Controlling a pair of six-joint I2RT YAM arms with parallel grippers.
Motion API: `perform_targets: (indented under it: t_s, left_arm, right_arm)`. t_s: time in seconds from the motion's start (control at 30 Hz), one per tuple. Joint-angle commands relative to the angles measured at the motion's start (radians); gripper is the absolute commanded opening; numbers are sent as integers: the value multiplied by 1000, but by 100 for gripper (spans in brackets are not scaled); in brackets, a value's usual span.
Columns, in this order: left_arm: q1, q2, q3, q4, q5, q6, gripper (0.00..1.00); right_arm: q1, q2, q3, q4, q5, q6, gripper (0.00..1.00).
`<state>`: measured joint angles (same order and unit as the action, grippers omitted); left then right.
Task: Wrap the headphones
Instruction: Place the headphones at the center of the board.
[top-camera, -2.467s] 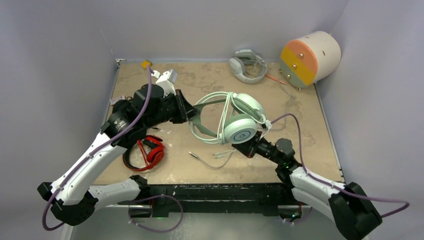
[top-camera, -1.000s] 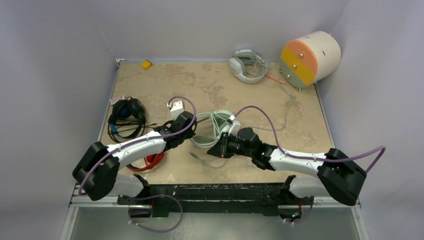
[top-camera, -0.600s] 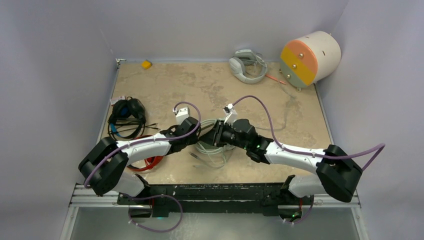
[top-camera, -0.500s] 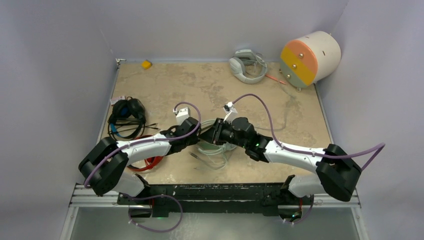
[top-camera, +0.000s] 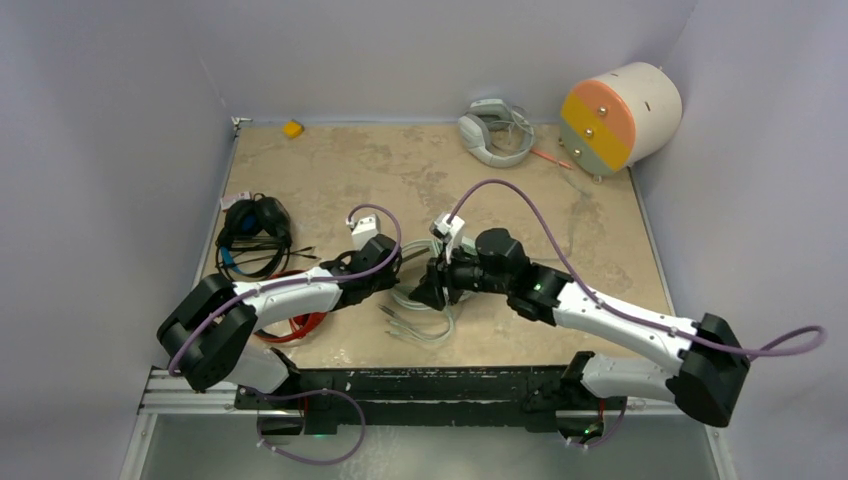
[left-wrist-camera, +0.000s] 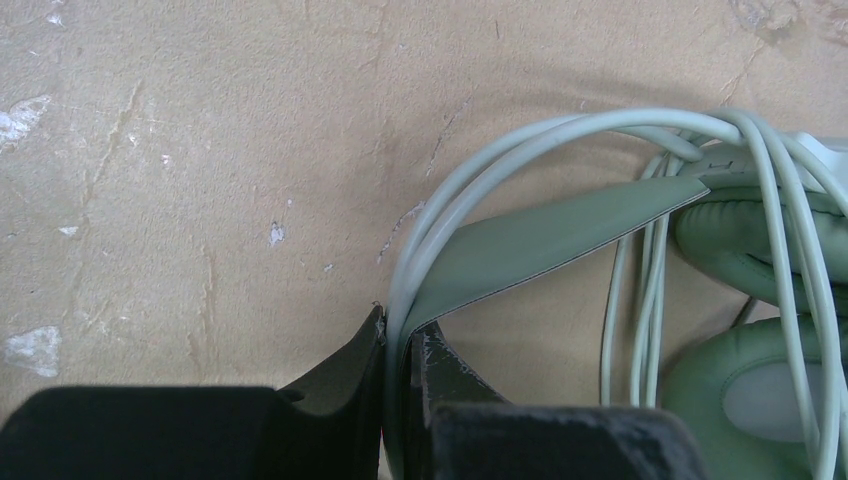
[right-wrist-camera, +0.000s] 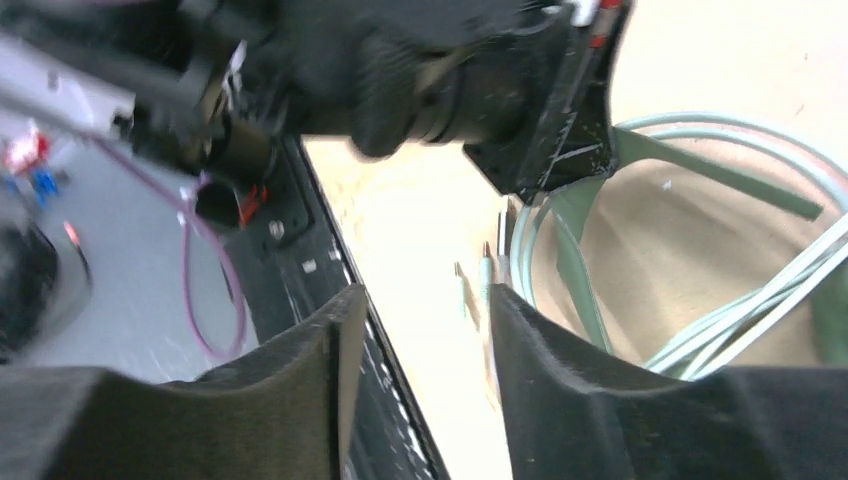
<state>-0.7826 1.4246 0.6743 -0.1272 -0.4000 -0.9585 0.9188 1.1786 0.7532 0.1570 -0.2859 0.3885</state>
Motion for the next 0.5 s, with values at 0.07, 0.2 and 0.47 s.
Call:
perform_targets:
  t_s: [0.07, 0.2, 0.47]
  left_arm:
    - [-5, -17, -2, 101, 9, 13, 0]
    - [-4, -14, -1, 102, 7, 37, 0]
    - [-4, -6, -22, 163, 40, 87, 0]
  right_arm:
    - [72, -132, -71, -143, -72, -329, 62]
    - [133, -70, -89, -153, 17, -428, 63]
    - [219, 33, -33, -209, 135, -589, 60]
